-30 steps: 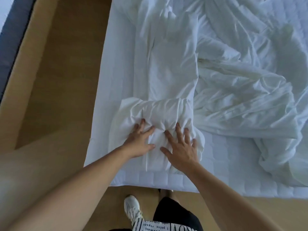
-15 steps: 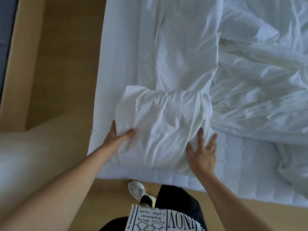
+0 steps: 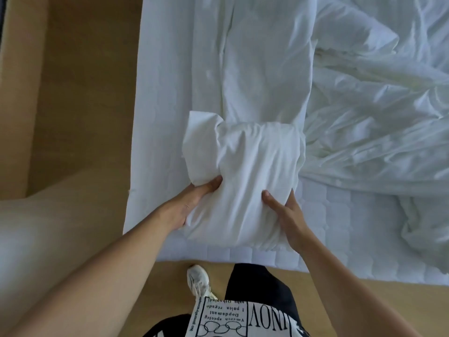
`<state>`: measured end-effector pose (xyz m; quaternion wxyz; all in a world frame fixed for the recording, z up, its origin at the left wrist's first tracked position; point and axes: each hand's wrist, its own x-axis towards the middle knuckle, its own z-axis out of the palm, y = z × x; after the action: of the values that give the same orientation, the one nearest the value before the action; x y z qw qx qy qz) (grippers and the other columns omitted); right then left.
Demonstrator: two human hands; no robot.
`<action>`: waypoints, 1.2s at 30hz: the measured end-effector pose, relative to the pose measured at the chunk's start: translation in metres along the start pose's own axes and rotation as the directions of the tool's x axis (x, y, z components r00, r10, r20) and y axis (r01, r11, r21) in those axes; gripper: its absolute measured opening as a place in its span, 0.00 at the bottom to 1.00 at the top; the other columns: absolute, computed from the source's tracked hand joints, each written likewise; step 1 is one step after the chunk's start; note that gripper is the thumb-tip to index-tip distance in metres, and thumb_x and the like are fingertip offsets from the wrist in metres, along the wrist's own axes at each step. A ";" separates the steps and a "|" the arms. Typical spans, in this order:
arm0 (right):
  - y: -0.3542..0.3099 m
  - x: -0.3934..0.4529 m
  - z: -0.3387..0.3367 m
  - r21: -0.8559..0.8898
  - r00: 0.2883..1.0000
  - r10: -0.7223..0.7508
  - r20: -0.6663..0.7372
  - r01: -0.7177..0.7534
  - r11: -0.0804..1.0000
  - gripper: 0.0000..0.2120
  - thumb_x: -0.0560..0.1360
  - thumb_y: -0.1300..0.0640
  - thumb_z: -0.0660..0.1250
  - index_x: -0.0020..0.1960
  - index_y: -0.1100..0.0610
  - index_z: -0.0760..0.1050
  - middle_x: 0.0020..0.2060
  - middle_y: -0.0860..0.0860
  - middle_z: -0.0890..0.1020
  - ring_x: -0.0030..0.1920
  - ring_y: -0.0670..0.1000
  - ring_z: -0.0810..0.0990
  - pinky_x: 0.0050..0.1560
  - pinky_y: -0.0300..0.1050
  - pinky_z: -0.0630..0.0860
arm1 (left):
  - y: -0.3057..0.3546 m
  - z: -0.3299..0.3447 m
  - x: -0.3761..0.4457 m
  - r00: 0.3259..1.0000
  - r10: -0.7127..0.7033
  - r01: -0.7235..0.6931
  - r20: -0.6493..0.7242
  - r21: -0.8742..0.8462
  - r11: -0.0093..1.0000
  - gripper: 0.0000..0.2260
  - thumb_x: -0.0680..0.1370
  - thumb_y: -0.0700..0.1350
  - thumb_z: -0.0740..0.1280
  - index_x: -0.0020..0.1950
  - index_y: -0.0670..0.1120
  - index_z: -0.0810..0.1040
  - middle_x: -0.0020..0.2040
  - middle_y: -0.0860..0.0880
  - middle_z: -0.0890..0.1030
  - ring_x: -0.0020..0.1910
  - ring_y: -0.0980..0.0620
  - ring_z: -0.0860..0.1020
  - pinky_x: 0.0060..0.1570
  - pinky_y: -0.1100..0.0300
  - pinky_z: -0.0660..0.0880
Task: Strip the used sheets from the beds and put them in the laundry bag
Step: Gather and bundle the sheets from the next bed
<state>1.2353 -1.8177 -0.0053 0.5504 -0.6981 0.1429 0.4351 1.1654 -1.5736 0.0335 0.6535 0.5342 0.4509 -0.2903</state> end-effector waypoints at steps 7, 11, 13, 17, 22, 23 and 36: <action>-0.006 -0.076 0.001 0.171 0.989 0.110 0.100 -0.126 0.977 0.25 0.74 0.38 0.74 0.68 0.44 0.75 0.60 0.48 0.86 0.58 0.54 0.85 0.65 0.60 0.78 | 0.008 0.000 -0.084 1.000 0.002 -0.005 0.027 0.133 0.991 0.13 0.77 0.65 0.68 0.53 0.58 0.75 0.50 0.56 0.82 0.45 0.60 0.80 0.48 0.63 0.71; 0.021 -0.140 0.015 0.132 0.955 0.283 0.084 -0.292 0.947 0.25 0.73 0.37 0.73 0.64 0.50 0.79 0.52 0.54 0.88 0.55 0.60 0.86 0.58 0.57 0.78 | -0.022 -0.016 -0.138 0.999 0.009 0.002 -0.054 0.200 0.980 0.28 0.73 0.66 0.72 0.67 0.55 0.71 0.63 0.50 0.76 0.63 0.48 0.74 0.70 0.51 0.65; 0.039 -0.167 0.024 0.137 0.939 0.340 0.060 -0.345 0.929 0.23 0.74 0.39 0.73 0.62 0.53 0.79 0.47 0.55 0.89 0.52 0.61 0.86 0.53 0.55 0.79 | -0.042 -0.019 -0.159 0.997 -0.021 0.037 -0.075 0.221 0.975 0.31 0.74 0.64 0.72 0.71 0.54 0.68 0.66 0.47 0.74 0.70 0.45 0.71 0.70 0.51 0.65; 0.075 -0.199 0.030 0.182 0.928 0.364 0.079 -0.372 0.910 0.32 0.70 0.44 0.77 0.69 0.58 0.77 0.56 0.60 0.87 0.55 0.64 0.86 0.57 0.56 0.80 | -0.077 -0.021 -0.185 0.998 -0.033 0.025 0.047 0.168 0.986 0.12 0.81 0.55 0.68 0.56 0.47 0.79 0.56 0.45 0.81 0.51 0.48 0.78 0.59 0.53 0.74; 0.075 -0.226 0.020 0.394 0.975 0.193 0.109 -0.221 0.892 0.29 0.77 0.45 0.70 0.70 0.63 0.76 0.64 0.64 0.82 0.63 0.66 0.81 0.62 0.58 0.77 | -0.089 -0.034 -0.200 0.996 -0.006 -0.006 0.088 0.130 0.992 0.19 0.81 0.58 0.67 0.61 0.44 0.84 0.56 0.43 0.86 0.57 0.43 0.83 0.62 0.50 0.78; 0.070 -0.227 0.017 0.458 0.982 0.153 0.108 -0.186 0.869 0.27 0.80 0.44 0.65 0.70 0.62 0.76 0.64 0.63 0.82 0.63 0.66 0.81 0.61 0.58 0.77 | -0.088 -0.035 -0.199 0.997 0.027 -0.031 0.073 0.056 0.998 0.19 0.83 0.54 0.65 0.63 0.42 0.83 0.56 0.42 0.86 0.57 0.42 0.83 0.60 0.50 0.79; -0.030 -0.151 -0.010 0.435 0.999 0.025 -0.038 -0.006 0.900 0.33 0.77 0.35 0.69 0.76 0.49 0.69 0.62 0.67 0.80 0.60 0.63 0.84 0.61 0.60 0.81 | -0.007 0.001 -0.129 0.888 0.403 -0.387 -0.223 0.115 0.915 0.24 0.83 0.52 0.67 0.78 0.60 0.64 0.70 0.54 0.76 0.65 0.48 0.76 0.56 0.55 0.71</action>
<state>1.1727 -1.8583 0.1301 0.6858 -0.5656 0.2535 0.3815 1.1049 -1.5898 0.1463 0.6206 0.6677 0.3991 -0.0991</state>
